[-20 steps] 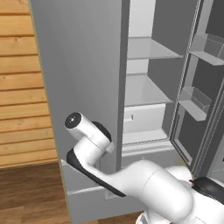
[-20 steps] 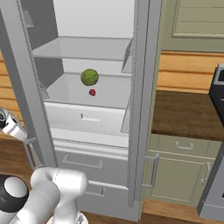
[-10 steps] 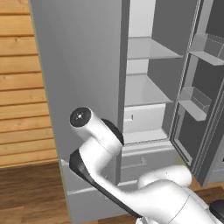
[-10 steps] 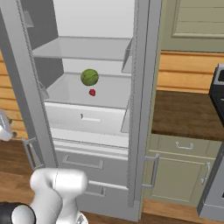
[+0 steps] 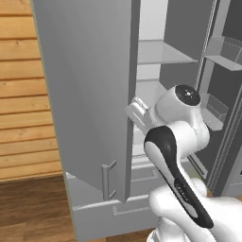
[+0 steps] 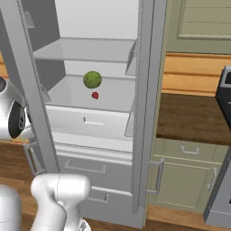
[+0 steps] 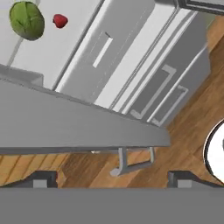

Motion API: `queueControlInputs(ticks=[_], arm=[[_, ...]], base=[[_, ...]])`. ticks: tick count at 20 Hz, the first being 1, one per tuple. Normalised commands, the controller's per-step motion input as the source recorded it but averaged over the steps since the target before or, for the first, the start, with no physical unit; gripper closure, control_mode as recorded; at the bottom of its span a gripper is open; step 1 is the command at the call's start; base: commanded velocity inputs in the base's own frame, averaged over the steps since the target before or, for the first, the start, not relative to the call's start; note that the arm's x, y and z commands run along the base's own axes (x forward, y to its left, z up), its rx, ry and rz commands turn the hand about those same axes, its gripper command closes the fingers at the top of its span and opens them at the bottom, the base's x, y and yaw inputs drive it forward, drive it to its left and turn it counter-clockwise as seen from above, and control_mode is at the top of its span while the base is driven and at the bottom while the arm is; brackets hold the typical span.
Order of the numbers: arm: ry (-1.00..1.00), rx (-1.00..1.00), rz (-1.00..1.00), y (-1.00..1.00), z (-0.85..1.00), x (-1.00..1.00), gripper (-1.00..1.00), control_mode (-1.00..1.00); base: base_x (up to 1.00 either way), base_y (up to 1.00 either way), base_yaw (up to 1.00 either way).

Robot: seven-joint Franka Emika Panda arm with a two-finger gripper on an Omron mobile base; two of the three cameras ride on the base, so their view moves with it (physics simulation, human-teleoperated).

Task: Take the strawberry from the fridge and place it on top of the pancake, located on the dining counter.

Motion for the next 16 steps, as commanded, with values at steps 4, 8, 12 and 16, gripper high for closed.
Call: queueControlInputs(ticks=[4,8,12,16], arm=[[0.04,0.59,0.12,-0.91,0.4,0.05,-1.0,-1.0],[-0.02,0.46,0.06,-0.77,0.23,0.49,-1.0,-1.0],[-0.22,0.18,0.09,-0.23,0.0,0.79,-1.0,-1.0],[-0.23,0.1,0.4,0.06,0.0,0.85,-1.0,-1.0]], base=[[0.0,0.0,0.0],[0.0,0.0,0.0],[0.0,0.0,0.0],[0.0,0.0,0.0]])
